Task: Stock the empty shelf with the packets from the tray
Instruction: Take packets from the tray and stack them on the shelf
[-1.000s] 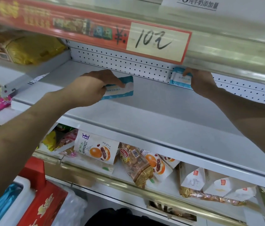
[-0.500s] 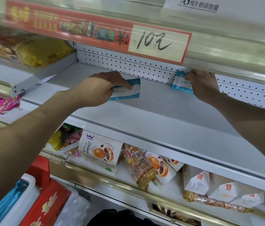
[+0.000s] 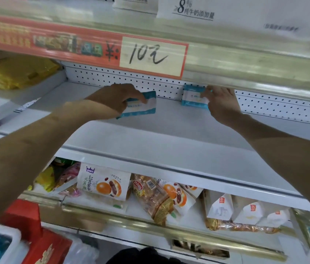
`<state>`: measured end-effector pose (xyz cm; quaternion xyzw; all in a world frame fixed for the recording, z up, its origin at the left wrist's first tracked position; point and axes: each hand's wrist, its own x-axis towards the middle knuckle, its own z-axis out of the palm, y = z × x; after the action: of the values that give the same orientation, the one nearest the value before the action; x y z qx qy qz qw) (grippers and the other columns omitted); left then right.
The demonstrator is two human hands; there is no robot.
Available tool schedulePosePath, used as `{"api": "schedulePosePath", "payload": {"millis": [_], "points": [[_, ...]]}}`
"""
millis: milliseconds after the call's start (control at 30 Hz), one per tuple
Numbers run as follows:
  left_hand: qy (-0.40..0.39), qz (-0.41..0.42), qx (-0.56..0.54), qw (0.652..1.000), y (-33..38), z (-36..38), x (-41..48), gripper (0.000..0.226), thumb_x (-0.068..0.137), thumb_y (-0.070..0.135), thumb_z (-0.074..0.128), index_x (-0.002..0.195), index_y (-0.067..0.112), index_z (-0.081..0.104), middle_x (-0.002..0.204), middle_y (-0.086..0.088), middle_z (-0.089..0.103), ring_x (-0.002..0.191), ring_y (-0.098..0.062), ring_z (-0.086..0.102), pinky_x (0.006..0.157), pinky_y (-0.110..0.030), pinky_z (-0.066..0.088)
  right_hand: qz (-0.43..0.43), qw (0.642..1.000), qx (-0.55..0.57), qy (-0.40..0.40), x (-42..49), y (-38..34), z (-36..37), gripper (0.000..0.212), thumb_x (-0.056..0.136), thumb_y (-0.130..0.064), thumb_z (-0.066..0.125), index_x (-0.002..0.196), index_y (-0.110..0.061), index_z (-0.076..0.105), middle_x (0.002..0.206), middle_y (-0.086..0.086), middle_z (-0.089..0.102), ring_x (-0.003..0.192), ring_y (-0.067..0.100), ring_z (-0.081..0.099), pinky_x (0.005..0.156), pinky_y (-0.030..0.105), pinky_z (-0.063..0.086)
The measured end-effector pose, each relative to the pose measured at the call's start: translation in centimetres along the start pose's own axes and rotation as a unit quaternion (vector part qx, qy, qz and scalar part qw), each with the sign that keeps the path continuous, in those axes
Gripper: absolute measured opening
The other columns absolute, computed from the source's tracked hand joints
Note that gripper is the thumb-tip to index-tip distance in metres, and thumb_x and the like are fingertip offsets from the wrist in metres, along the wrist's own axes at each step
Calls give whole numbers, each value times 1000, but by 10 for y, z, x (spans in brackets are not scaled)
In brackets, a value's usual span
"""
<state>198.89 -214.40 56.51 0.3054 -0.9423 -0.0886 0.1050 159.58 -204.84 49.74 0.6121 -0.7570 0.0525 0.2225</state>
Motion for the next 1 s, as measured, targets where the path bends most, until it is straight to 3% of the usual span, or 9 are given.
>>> {"api": "schedulePosePath", "payload": {"millis": [200,333,400,533,633,767,867,933,1000], "points": [[8,38,-17,999,5,14,60,66,84,-10,47,122,42,65,128,7,59,108,-22,56,79,-31,51,-23,1000,0,14,-28,-12,-17,50,80,-3,60,126,-23,65,128,5,57,116,30,52,94,41,34],[4,68,-26,997,11,27,97,59,88,-16,47,123,26,67,139,3,51,93,-15,47,59,-12,36,-16,999,31,-5,-47,-25,-33,49,80,-6,60,125,-25,64,125,4,57,115,30,53,92,41,36],[-8,94,-35,995,14,34,114,60,87,-17,45,117,29,67,138,-3,53,82,-15,47,58,-19,34,0,998,57,-16,-58,-34,-41,47,83,-10,61,126,-27,63,127,2,57,116,28,53,94,42,36],[-19,65,-48,997,17,49,143,58,89,-17,36,111,29,64,82,0,45,56,-12,31,42,-16,28,19,997,68,-28,-84,-46,-52,42,89,-18,60,129,-31,61,132,-1,56,120,25,52,97,42,35],[-4,55,-47,997,9,61,165,59,91,-10,36,112,36,65,67,-5,39,53,-19,30,37,-20,24,34,996,73,-24,-107,-48,-55,41,90,-22,60,130,-32,61,131,-2,56,121,25,51,96,40,33],[0,61,-13,998,1,69,180,61,90,-6,37,113,46,61,81,-9,53,59,-26,40,49,-35,35,49,996,75,-15,-134,-47,-58,39,91,-21,60,128,-30,63,127,-1,58,112,25,54,90,40,35],[12,65,-2,998,-3,75,179,61,92,-3,39,115,49,60,91,-5,58,65,-25,48,56,-35,41,63,995,80,-3,-146,-46,-59,36,90,-19,59,124,-30,65,122,-2,60,106,25,56,88,40,38],[32,95,21,995,-6,81,178,61,90,-5,45,121,44,62,106,-6,62,81,-27,53,66,-35,43,63,995,76,4,-149,-48,-61,35,90,-19,60,123,-29,66,120,-2,60,105,25,56,88,41,40],[60,130,43,989,-5,87,176,61,85,-9,51,125,33,68,108,-14,65,90,-33,58,70,-34,38,55,996,73,8,-149,-50,-64,34,90,-18,60,122,-28,67,120,-1,60,104,26,57,88,41,41]]}}
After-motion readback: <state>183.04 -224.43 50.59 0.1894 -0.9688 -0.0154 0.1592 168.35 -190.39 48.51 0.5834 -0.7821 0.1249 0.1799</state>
